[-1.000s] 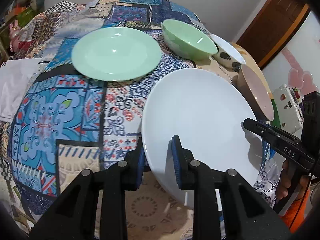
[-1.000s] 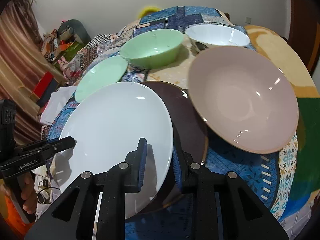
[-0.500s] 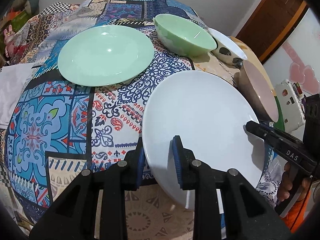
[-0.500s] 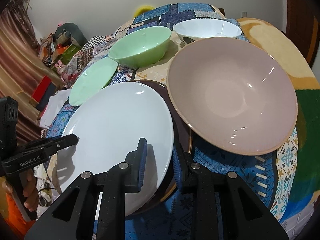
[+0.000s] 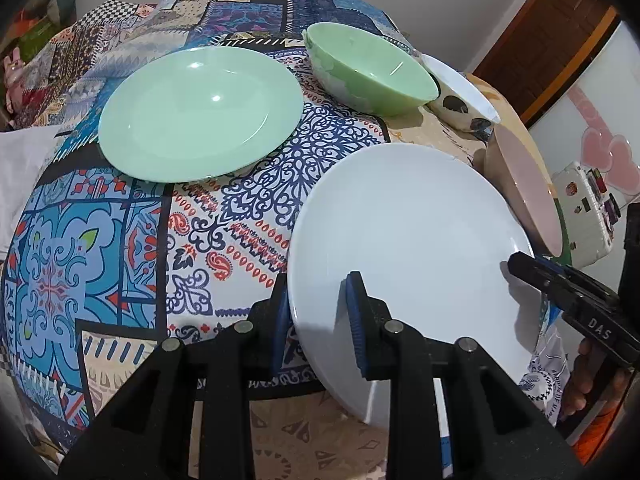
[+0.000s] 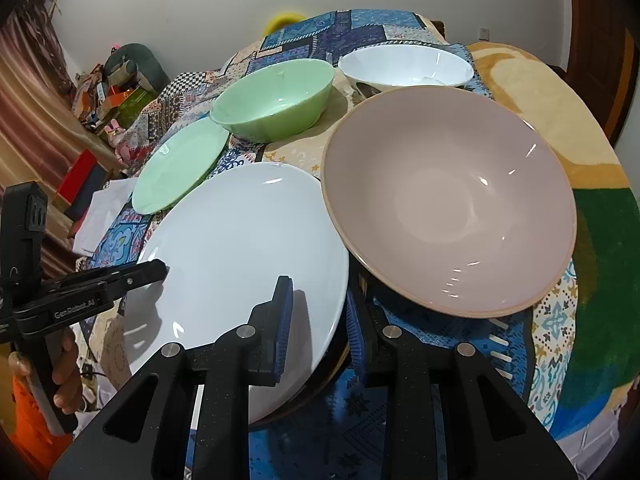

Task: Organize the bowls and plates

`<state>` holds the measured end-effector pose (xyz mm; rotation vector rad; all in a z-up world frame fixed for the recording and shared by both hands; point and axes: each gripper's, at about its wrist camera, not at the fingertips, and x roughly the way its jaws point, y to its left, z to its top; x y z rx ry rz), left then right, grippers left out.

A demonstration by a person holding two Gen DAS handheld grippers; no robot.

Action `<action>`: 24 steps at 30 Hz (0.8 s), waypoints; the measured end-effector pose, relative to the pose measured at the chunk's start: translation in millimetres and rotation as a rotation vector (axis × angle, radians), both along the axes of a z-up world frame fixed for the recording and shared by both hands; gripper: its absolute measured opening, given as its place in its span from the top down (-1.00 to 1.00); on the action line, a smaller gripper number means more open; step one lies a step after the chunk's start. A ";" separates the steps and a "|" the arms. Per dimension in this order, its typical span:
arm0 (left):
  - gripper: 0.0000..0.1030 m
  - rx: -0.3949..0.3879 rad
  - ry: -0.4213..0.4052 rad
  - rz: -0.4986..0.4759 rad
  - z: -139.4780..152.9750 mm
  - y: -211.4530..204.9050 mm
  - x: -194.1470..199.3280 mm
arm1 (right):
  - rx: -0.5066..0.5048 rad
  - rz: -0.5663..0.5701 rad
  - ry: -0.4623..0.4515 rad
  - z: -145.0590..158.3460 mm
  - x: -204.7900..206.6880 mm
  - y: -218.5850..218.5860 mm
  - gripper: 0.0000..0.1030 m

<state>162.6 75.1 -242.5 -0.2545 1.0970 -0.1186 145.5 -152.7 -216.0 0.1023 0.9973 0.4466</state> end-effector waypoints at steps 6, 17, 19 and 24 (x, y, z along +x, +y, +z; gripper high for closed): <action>0.47 -0.001 0.000 -0.006 -0.9 -0.2 1.0 | -0.001 -0.011 0.003 1.9 -2.0 -3.2 0.52; 0.47 0.044 -0.065 -0.015 15.9 1.1 -12.7 | -0.026 0.009 -0.066 23.9 -10.5 1.9 0.51; 0.47 0.042 -0.085 0.000 24.5 7.9 -16.4 | -0.027 0.025 -0.085 29.6 -11.1 9.3 0.51; 0.05 0.076 -0.178 0.051 53.6 30.0 -26.1 | -0.017 0.064 -0.130 42.0 -6.2 28.5 0.39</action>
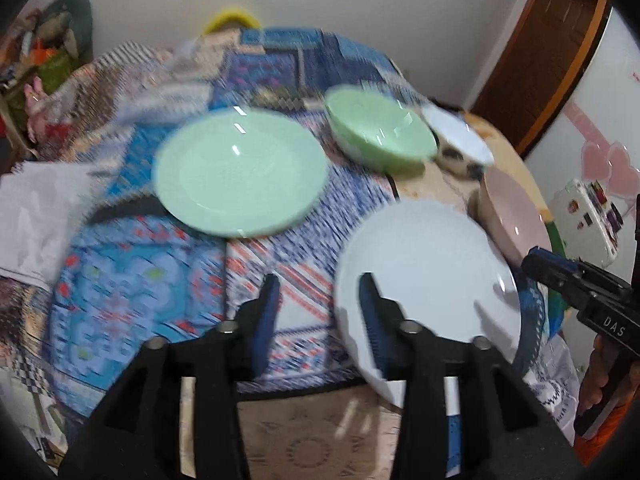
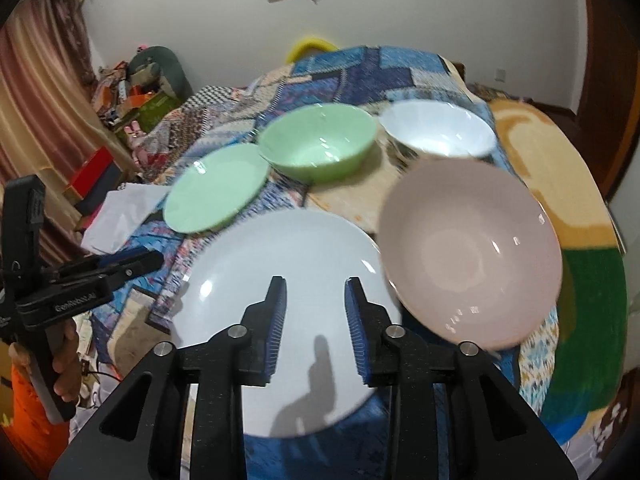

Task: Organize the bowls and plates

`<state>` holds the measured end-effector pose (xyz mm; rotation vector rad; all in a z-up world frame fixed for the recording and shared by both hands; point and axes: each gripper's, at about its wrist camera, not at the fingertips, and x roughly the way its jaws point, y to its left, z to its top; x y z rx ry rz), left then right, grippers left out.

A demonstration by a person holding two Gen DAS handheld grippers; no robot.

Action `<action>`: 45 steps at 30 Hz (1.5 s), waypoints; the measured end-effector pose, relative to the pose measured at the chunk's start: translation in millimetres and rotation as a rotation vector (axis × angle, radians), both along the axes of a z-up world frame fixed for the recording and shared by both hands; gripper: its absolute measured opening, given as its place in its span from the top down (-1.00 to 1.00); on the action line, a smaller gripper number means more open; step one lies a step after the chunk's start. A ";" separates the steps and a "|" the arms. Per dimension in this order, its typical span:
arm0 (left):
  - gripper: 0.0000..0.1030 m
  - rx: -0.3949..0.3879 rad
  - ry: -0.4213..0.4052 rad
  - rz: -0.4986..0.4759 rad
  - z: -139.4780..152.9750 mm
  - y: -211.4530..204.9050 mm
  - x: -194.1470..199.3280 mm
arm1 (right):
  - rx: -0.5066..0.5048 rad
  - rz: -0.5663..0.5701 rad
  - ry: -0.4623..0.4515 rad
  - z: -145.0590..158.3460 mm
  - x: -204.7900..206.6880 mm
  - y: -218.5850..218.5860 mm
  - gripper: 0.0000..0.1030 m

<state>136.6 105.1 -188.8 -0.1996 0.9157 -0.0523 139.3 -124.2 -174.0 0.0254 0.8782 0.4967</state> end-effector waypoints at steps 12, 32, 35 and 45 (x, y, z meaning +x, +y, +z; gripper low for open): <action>-0.80 0.081 -0.148 0.155 39.8 71.3 16.1 | -0.019 0.070 -0.065 6.0 37.0 67.1 -0.30; -0.33 0.101 0.036 0.073 -45.3 138.2 118.7 | -0.105 0.144 0.101 -49.7 103.4 136.4 0.25; -0.07 0.094 0.063 0.055 -55.7 141.3 130.4 | -0.108 0.136 0.106 -52.0 108.0 139.4 0.33; 0.60 0.035 0.084 0.042 -65.4 149.3 141.4 | -0.115 0.142 0.129 -58.1 120.7 152.0 0.53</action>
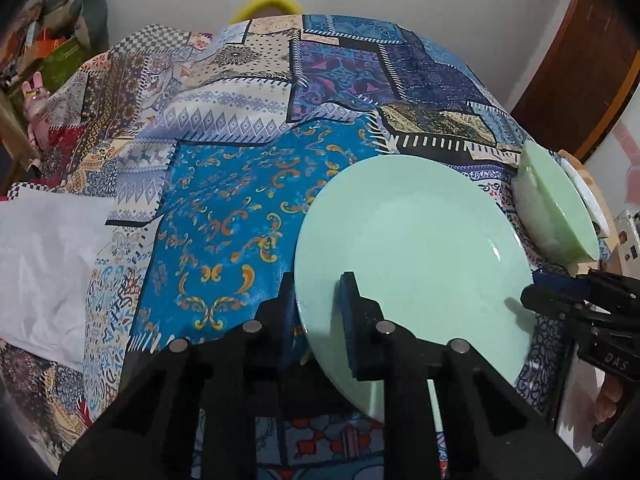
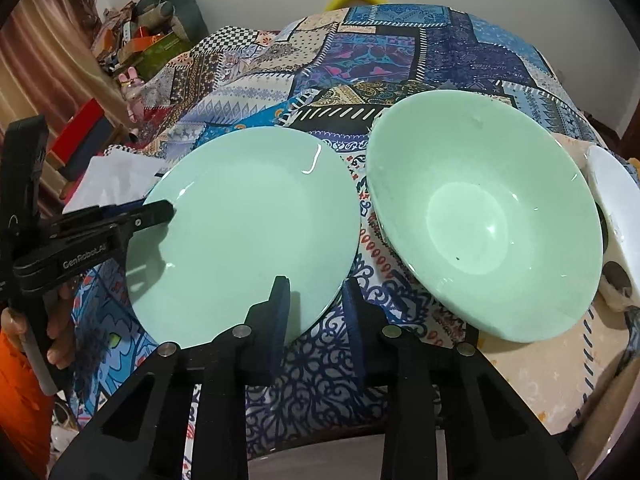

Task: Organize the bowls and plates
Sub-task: 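Grasp the light green plate rim with both grippers and lift it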

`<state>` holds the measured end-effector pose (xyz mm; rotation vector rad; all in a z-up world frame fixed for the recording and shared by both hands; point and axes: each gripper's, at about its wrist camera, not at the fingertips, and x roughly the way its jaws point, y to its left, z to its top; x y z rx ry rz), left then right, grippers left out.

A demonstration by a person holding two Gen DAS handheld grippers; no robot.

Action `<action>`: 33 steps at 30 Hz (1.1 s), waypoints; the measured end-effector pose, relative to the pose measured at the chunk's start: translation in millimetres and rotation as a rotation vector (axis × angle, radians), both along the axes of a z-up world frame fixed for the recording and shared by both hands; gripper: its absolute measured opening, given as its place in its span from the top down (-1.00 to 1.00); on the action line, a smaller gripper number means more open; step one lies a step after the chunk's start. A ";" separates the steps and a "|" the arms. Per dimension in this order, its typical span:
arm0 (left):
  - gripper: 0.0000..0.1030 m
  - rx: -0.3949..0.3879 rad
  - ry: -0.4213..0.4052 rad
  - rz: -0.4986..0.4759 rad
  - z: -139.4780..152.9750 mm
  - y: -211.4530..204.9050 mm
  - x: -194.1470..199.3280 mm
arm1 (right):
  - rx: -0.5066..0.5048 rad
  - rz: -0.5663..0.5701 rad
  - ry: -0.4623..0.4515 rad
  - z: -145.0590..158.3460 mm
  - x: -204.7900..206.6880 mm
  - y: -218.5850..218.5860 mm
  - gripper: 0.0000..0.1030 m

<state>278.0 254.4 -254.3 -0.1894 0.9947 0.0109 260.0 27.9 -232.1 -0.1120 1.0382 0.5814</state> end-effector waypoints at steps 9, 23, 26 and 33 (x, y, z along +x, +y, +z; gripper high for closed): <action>0.60 0.017 0.040 -0.002 6.2 3.5 -46.5 | 0.002 0.081 0.031 0.3 -15.2 10.2 0.54; 0.54 -0.027 0.093 0.044 4.1 5.6 -117.5 | -0.030 0.173 0.081 -11.1 -24.3 31.0 0.59; 0.51 -0.022 0.091 0.051 1.7 4.4 -115.7 | -0.055 0.181 0.067 -13.8 -24.5 36.4 0.61; 0.47 -0.043 0.077 0.055 -0.7 7.9 -109.6 | -0.008 0.170 0.098 -17.1 -16.7 35.6 0.63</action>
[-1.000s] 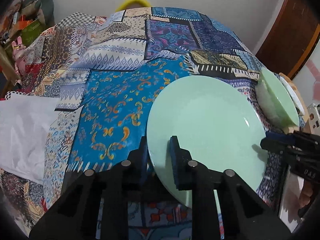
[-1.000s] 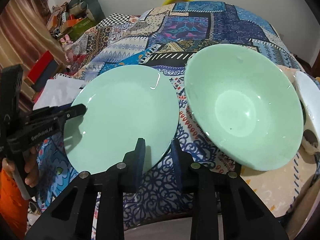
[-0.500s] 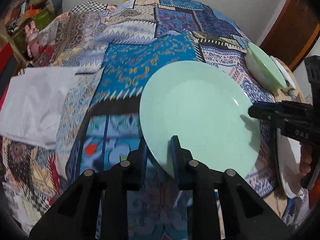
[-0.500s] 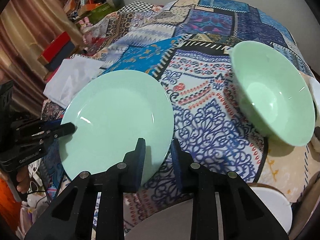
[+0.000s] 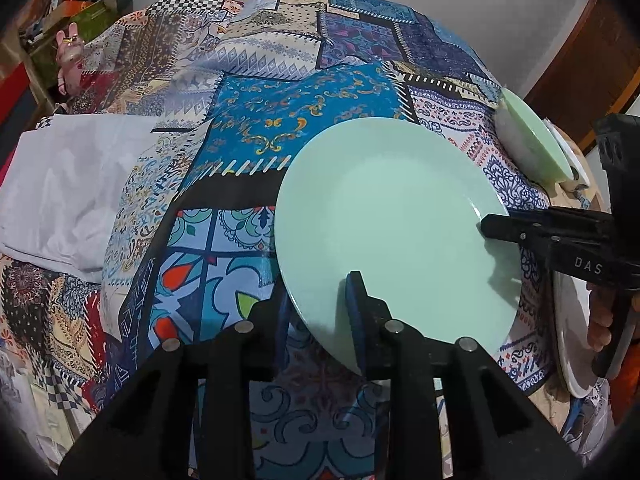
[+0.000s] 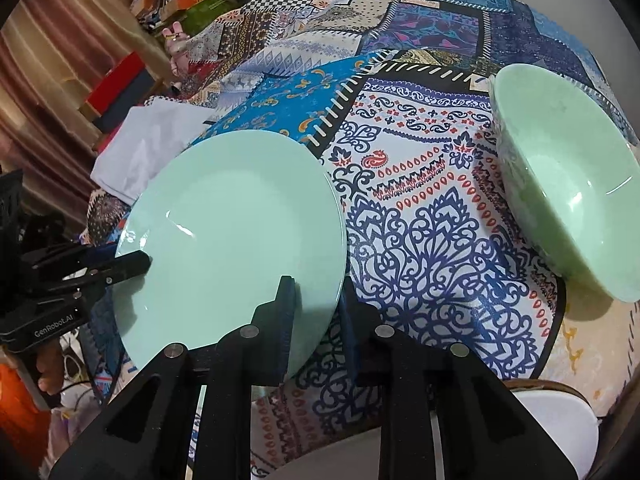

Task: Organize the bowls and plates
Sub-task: 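Carry the light green plate with both grippers and lower it onto the white plate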

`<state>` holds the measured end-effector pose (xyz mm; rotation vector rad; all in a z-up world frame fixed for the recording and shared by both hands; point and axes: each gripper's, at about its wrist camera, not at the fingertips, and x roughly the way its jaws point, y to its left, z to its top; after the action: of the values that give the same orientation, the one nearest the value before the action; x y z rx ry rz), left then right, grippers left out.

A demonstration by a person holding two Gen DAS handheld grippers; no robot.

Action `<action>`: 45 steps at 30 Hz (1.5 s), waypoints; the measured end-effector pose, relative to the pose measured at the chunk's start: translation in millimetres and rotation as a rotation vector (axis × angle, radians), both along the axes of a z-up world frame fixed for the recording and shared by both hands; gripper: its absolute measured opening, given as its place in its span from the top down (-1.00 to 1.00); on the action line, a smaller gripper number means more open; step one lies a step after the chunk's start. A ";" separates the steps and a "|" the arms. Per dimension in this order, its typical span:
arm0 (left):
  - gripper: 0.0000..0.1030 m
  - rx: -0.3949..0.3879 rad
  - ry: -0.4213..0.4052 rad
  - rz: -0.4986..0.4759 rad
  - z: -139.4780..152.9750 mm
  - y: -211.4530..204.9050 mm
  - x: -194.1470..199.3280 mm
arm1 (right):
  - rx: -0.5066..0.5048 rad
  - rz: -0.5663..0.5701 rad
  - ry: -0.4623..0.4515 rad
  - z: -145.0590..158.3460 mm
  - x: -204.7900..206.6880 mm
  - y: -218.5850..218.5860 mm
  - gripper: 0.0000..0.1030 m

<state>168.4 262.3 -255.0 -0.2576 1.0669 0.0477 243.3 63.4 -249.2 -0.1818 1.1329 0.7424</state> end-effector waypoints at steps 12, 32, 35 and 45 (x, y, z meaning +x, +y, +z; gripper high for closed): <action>0.47 0.039 -0.056 -0.005 26.2 -16.8 -10.6 | 0.029 -0.037 -0.090 24.1 -22.2 -20.4 0.63; 0.47 0.059 -0.195 -0.089 100.9 -101.5 -46.1 | 0.107 -0.143 -0.203 88.6 -67.3 -104.8 0.64; 0.47 0.059 -0.199 -0.105 105.3 -115.3 -49.8 | 0.110 -0.160 -0.212 91.0 -73.3 -118.0 0.64; 0.47 0.049 -0.180 -0.141 102.1 -153.1 -56.8 | 0.114 -0.206 -0.202 83.8 -88.7 -156.1 0.64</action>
<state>111.6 109.1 -152.9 -0.1387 0.9011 -0.0743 154.6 -92.7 -165.5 -0.0419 0.8991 0.5888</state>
